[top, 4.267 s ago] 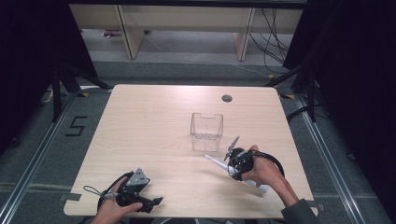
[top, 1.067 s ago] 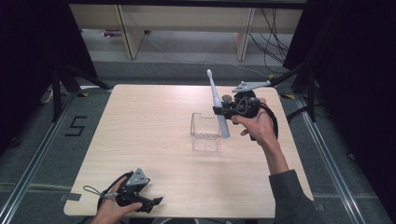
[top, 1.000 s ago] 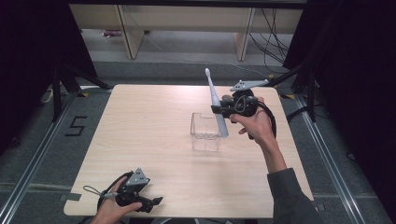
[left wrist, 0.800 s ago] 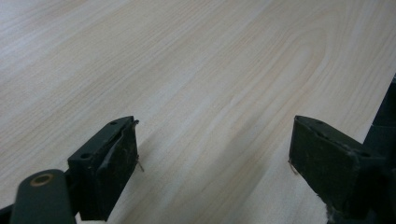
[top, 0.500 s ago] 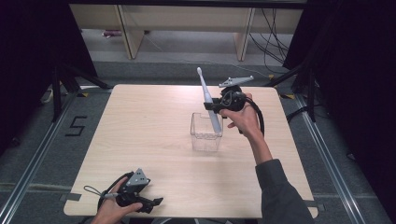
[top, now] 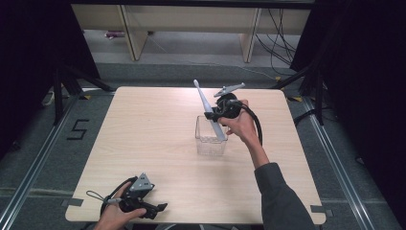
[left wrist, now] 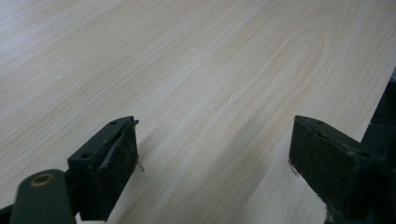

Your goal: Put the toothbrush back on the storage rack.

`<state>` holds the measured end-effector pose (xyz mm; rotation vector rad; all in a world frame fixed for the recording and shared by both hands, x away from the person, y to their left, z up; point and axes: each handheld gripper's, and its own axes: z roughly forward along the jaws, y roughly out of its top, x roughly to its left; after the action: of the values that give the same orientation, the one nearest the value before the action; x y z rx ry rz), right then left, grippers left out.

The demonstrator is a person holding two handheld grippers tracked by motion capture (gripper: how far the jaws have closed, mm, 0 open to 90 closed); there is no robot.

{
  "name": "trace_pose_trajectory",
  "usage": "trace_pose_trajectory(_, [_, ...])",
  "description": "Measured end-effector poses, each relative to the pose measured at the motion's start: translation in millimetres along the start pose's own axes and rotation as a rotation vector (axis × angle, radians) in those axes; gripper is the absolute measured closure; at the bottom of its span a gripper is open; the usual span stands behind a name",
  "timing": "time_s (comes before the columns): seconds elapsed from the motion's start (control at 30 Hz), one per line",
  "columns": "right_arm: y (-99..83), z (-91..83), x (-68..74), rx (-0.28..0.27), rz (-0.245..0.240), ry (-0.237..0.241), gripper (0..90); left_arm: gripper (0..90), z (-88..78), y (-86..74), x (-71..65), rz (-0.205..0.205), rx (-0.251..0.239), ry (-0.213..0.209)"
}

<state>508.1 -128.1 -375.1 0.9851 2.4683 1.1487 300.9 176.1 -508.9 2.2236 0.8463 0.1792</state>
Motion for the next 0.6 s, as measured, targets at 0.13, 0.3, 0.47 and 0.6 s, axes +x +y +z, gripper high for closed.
trace_pose_trajectory(0.13, [-1.0, 7.5, 1.3, 0.033, -0.054, -0.006, 66.6, 14.8, -1.1, 0.3, 1.0, 0.015, 0.009, 0.007])
trace_pose_trajectory(0.3, [-1.6, 17.3, 5.7, 0.055, -0.077, -0.017, 66.7, 14.8, -1.6, 0.3, 0.8, 0.019, 0.009, 0.007])
trace_pose_trajectory(0.47, [-4.4, 21.2, 6.7, 0.051, -0.089, -0.039, 66.7, 14.8, -0.8, 0.2, 1.1, 0.017, 0.011, 0.007])
trace_pose_trajectory(0.6, [-9.3, 23.7, 4.7, 0.076, -0.083, -0.028, 66.7, 14.8, -0.7, 0.3, 0.4, 0.014, 0.009, 0.007])
